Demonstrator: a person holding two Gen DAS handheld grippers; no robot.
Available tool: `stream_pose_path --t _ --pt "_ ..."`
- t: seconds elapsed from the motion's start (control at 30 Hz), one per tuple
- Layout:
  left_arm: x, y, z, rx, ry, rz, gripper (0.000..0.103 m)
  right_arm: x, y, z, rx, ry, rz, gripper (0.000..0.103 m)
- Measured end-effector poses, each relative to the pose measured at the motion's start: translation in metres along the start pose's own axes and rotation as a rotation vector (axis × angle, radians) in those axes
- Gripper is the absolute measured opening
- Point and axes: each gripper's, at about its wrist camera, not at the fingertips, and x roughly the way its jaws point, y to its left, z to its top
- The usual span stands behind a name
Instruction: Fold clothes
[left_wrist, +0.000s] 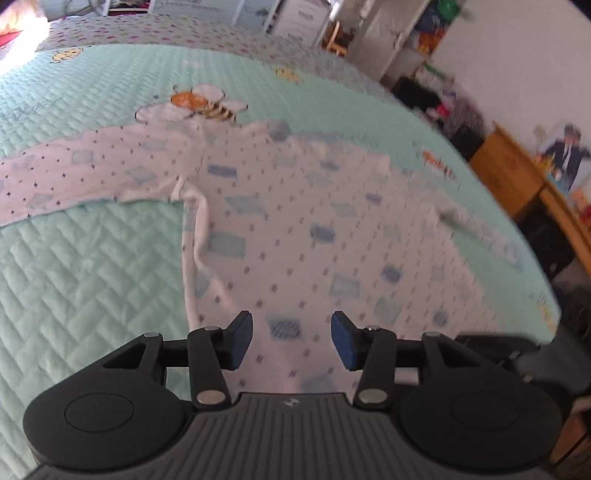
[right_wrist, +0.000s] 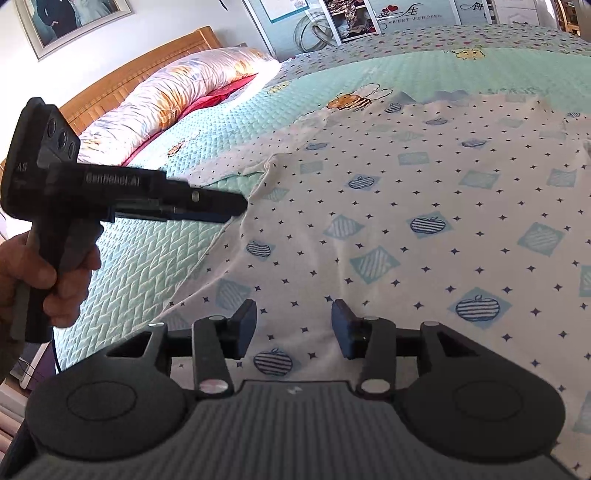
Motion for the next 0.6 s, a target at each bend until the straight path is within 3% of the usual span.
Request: stream_pose_path --t 0.07,0.1,0.13,0.2,0.27,0.37,0.47,0.53,0.6 --pt "-0.007 -0.007 -0.008 0.038 0.009 0.027 0.019 -0.008 -0.001 -0.005 -0.008 0.009 -0.018 0.051" --pt "-0.011 -0.010 -0.012 0.058 0.014 0.041 0.035 -0.012 -0.003 -0.008 -0.004 0.009 -0.025 0.051" --pt "-0.016 -0.008 -0.013 0.033 0.007 0.056 0.040 -0.017 -0.005 -0.011 0.002 0.007 -0.024 0.051" --pt "-0.026 -0.004 -0.011 -0.015 -0.016 0.032 0.040 -0.023 -0.008 -0.018 0.012 0.002 -0.024 0.051" --pt "-0.033 -0.012 -0.006 -0.052 -0.049 -0.057 0.042 -0.025 -0.007 -0.022 0.008 0.004 -0.030 0.052" --pt "-0.026 -0.037 -0.004 -0.013 -0.046 -0.182 0.051 -0.026 -0.006 -0.023 0.004 0.003 -0.032 0.053" --pt "0.000 -0.044 -0.019 0.052 0.024 -0.032 0.049 -0.029 -0.008 -0.023 0.012 0.003 -0.029 0.053" --pt "-0.005 -0.036 -0.029 0.042 -0.019 -0.038 0.049 -0.033 -0.010 -0.023 0.027 0.001 -0.028 0.053" --pt "-0.012 -0.033 -0.031 0.037 -0.012 0.019 0.051 -0.039 -0.014 -0.024 0.040 -0.013 -0.030 0.055"
